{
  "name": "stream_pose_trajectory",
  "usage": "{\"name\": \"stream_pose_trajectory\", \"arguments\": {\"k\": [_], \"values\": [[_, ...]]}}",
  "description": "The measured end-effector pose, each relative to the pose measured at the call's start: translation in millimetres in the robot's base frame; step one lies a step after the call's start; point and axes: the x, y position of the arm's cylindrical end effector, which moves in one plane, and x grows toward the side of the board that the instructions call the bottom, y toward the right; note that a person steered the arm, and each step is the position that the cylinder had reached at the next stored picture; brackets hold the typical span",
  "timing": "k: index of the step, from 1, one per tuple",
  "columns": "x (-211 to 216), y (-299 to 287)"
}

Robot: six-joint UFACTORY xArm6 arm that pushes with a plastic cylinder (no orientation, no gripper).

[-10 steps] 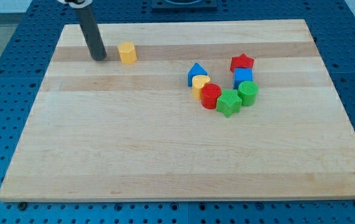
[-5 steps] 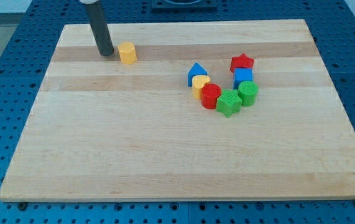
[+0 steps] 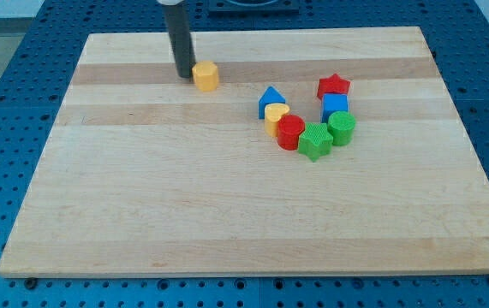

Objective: Push yellow hexagon into blue triangle

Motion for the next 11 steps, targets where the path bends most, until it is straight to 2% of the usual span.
{"name": "stream_pose_trajectory", "arguments": {"k": [1, 3, 4, 5, 6, 7, 8, 10, 11], "values": [[2, 44], [8, 90], [8, 95], [-14, 70], [-22, 11], [9, -14], [23, -6], [23, 53], [23, 62]]}}
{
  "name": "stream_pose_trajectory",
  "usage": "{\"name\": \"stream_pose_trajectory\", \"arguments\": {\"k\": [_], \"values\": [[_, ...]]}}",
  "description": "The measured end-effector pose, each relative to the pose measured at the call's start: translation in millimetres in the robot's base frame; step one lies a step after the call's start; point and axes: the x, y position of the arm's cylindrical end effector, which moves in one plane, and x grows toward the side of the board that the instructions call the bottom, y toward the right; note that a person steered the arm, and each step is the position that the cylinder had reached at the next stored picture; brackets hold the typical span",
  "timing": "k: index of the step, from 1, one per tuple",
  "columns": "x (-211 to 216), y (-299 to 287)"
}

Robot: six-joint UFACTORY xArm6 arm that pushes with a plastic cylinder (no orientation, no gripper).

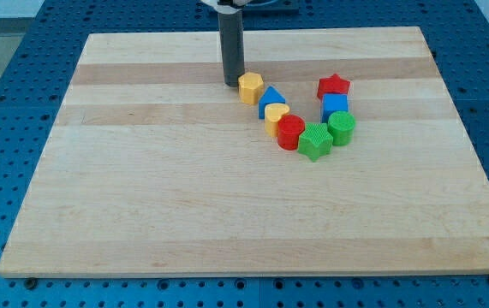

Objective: Push yellow hexagon into blue triangle

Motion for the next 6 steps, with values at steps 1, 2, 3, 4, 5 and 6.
{"name": "stream_pose_trajectory", "arguments": {"k": [1, 2, 3, 4, 5, 6], "values": [[0, 6], [0, 26], [0, 40], [0, 43], [-5, 43], [-28, 43]]}}
